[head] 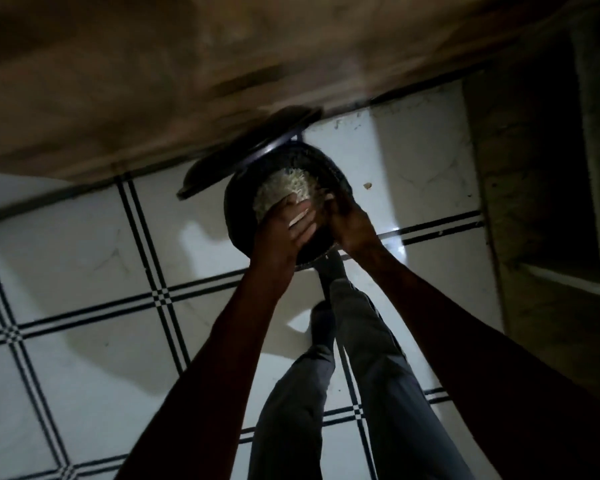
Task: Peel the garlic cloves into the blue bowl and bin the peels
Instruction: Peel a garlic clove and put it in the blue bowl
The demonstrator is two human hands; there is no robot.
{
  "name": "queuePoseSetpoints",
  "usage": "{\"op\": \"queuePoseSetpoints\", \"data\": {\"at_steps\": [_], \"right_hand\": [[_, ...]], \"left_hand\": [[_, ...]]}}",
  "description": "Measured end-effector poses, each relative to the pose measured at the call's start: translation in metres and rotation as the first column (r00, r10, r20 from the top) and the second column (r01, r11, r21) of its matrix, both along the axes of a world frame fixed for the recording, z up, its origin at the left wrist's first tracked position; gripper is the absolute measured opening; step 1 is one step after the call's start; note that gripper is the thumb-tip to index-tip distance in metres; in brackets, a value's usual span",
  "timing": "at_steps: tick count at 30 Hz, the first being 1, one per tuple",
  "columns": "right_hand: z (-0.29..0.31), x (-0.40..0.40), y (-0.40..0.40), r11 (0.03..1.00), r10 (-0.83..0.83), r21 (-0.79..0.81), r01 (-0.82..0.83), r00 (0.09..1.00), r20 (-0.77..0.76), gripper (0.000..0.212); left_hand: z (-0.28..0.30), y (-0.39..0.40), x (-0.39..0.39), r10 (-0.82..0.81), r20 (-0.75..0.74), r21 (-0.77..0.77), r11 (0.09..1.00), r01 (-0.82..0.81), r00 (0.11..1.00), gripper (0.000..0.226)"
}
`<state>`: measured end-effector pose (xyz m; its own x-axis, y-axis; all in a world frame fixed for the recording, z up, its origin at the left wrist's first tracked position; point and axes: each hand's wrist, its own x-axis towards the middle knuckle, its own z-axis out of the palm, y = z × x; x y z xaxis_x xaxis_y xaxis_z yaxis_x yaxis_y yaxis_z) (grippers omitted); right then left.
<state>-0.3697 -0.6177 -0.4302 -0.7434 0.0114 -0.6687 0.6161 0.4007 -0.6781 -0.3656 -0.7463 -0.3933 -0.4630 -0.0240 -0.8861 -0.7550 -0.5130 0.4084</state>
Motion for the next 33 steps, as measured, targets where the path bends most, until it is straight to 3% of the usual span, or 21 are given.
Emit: {"op": "queuePoseSetpoints", "data": {"at_steps": [3,7,11,16,20,25,33], "right_hand": [[0.083,0.012,0.045,0.995,-0.1,0.007,0.102,0.988,-0.118,0.042],[0.212,0.043,0.13,0.965,-0.181,0.132,0.226,0.941,-0.286,0.047],[0.344,0.106,0.228,0.895,-0.259,0.213,0.392,0.846,-0.467,0.046],[0.441,0.219,0.349,0.729,-0.436,0.201,0.655,0.67,-0.601,0.041],[0.476,0.323,0.435,0.521,-0.542,0.229,0.823,0.525,-0.656,0.043],[0.476,0.446,0.535,0.313,-0.592,0.29,0.904,0.425,-0.685,0.037],[0.442,0.593,0.653,0.175,-0.738,0.352,0.919,0.359,-0.571,0.033]], "left_hand": [[0.065,0.019,0.01,-0.208,-0.041,-0.155,0.967,0.2,0.977,0.029],[0.17,0.062,0.022,-0.552,-0.194,-0.478,0.775,0.414,0.811,0.021],[0.286,0.158,0.032,-0.798,-0.375,-0.645,0.59,0.486,0.472,0.01],[0.38,0.31,0.076,-0.893,-0.45,-0.751,0.383,0.538,0.007,0.01],[0.425,0.435,0.144,-0.85,-0.409,-0.867,0.249,0.432,-0.331,0.016],[0.441,0.589,0.241,-0.712,-0.352,-0.919,0.139,0.369,-0.608,0.017],[0.406,0.762,0.352,-0.617,-0.193,-0.966,-0.019,0.26,-0.763,0.024]]}}
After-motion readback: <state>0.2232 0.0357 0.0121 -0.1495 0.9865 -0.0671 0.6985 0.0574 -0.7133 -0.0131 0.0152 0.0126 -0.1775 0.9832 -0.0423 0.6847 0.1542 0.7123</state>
